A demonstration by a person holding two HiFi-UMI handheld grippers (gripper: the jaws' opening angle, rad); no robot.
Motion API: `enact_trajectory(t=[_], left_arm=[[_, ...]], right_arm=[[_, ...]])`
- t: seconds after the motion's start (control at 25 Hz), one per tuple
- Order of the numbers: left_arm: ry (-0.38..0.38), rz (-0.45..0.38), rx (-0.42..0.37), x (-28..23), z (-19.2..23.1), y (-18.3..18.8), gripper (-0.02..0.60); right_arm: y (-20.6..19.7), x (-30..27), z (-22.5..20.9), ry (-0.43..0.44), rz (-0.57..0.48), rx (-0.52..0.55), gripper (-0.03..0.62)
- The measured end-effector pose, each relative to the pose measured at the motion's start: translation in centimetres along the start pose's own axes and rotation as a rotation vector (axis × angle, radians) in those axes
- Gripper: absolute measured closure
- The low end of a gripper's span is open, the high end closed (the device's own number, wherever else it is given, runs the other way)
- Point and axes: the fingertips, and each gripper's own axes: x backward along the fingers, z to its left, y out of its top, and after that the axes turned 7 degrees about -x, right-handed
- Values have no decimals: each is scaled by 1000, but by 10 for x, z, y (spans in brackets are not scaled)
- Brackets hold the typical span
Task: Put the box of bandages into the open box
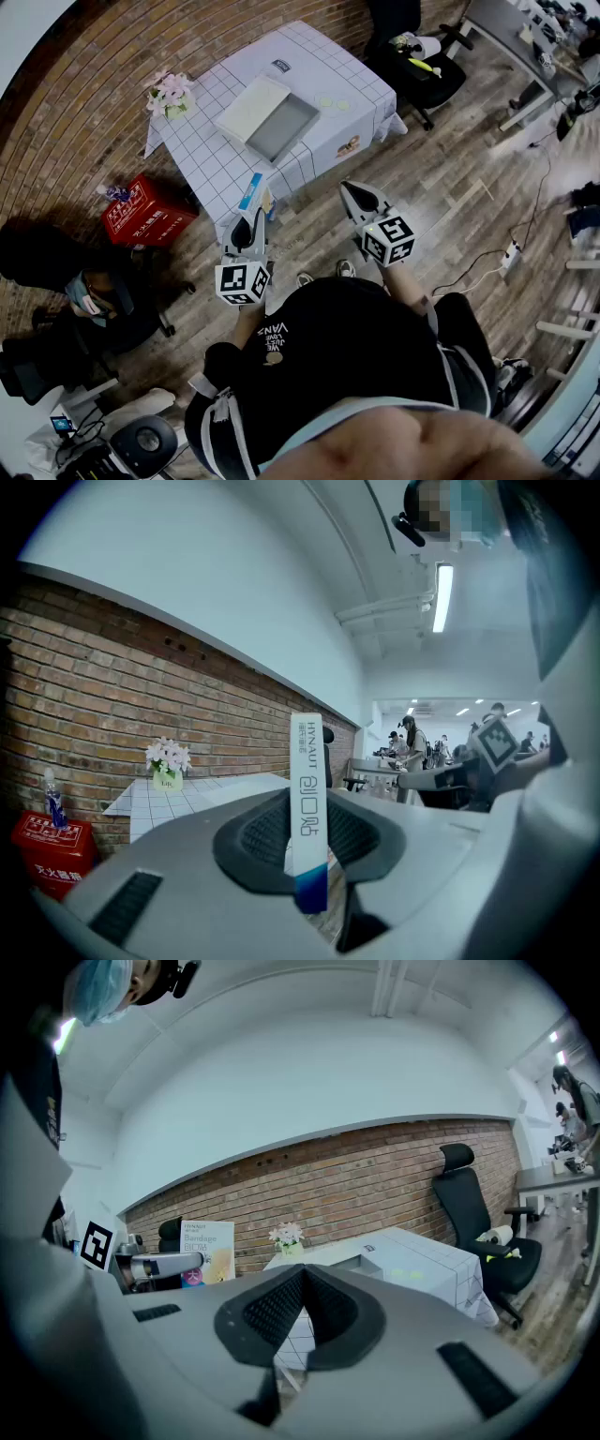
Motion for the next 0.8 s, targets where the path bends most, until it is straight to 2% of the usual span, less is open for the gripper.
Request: enact_trajectory(t=[0.24,0.8], left_arm=[[16,12,-11,-4,-18,-1,497],[108,24,34,-21,-45,-14,497]], right_arm=[[1,7,-9,24,-3,-14,600],[-3,12,-42,107,34,-54,600]])
